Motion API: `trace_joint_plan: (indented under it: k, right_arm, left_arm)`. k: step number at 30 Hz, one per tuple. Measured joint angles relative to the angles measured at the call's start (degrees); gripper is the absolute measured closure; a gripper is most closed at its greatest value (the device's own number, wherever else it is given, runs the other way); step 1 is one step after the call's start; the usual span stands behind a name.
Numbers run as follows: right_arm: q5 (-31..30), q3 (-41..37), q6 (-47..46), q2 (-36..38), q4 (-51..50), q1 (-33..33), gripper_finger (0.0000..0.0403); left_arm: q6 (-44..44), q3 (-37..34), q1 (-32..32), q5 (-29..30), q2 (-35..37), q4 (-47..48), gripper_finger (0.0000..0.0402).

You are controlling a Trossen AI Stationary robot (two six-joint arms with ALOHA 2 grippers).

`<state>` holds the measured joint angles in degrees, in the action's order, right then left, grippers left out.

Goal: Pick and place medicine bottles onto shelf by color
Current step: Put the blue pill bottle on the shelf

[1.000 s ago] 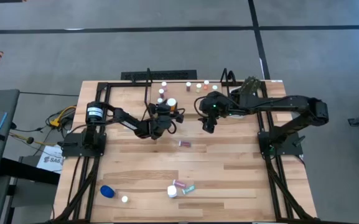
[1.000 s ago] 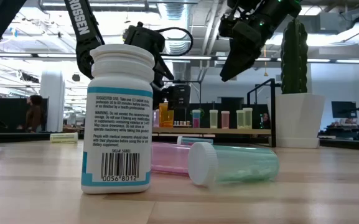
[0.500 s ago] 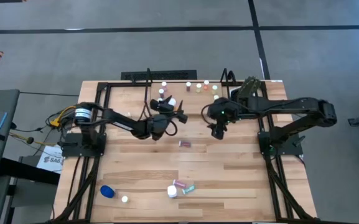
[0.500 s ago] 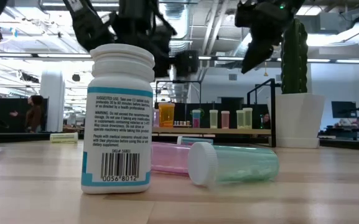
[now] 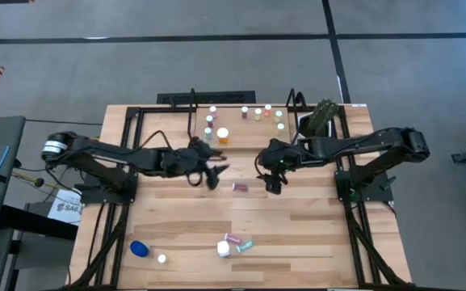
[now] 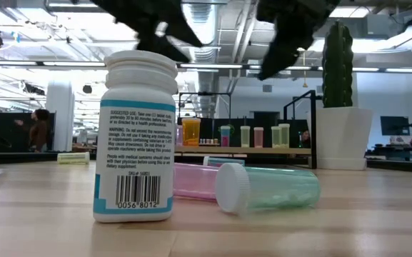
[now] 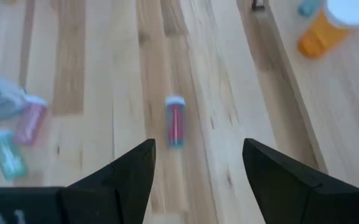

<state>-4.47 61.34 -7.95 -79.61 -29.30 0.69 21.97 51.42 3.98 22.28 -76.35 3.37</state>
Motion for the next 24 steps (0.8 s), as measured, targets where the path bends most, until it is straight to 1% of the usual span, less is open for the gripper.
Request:
trace_joint_plan:
  k: [2,4,7,8,11,14,18,24]
  right_arm:
    - [0.0,1.7,-2.7,-1.9,-0.2,-0.1,0.0138]
    - [0.1,4.0,-5.4,-4.7,-1.5,-0.4,0.0138]
    - [0.1,8.0,-7.1,-9.3,-6.1,-0.6,0.0138]
    - [0.0,9.7,-7.1,-11.2,-5.6,-0.6,0.0138]
    - [0.3,14.8,-6.9,-16.5,-9.7,-0.5,0.0138]
    - [0.3,20.3,-5.9,-21.9,-13.7,-0.3,0.0138]
    - [0.3,25.2,-5.2,-27.6,-16.9,-0.4,0.0138]
    - [0.3,28.8,-5.1,-33.8,-16.9,-0.4,0.0138]
  left_arm:
    - [4.2,0.1,1.3,-2.3,1.9,7.0,0.0145]
    - [9.0,0.0,3.0,-2.1,3.5,15.2,0.0145]
    - [16.2,0.0,5.9,-1.7,4.6,24.8,0.0145]
    - [18.3,0.0,6.9,-1.5,4.8,27.1,0.0145]
    - [23.9,0.0,10.6,-1.2,4.9,33.6,0.0145]
    - [28.9,0.0,14.3,-1.5,5.0,38.2,0.0145]
    - [35.6,0.0,19.3,-1.7,5.2,43.6,0.0145]
    - [42.5,0.0,25.3,-2.3,5.3,47.6,0.0145]
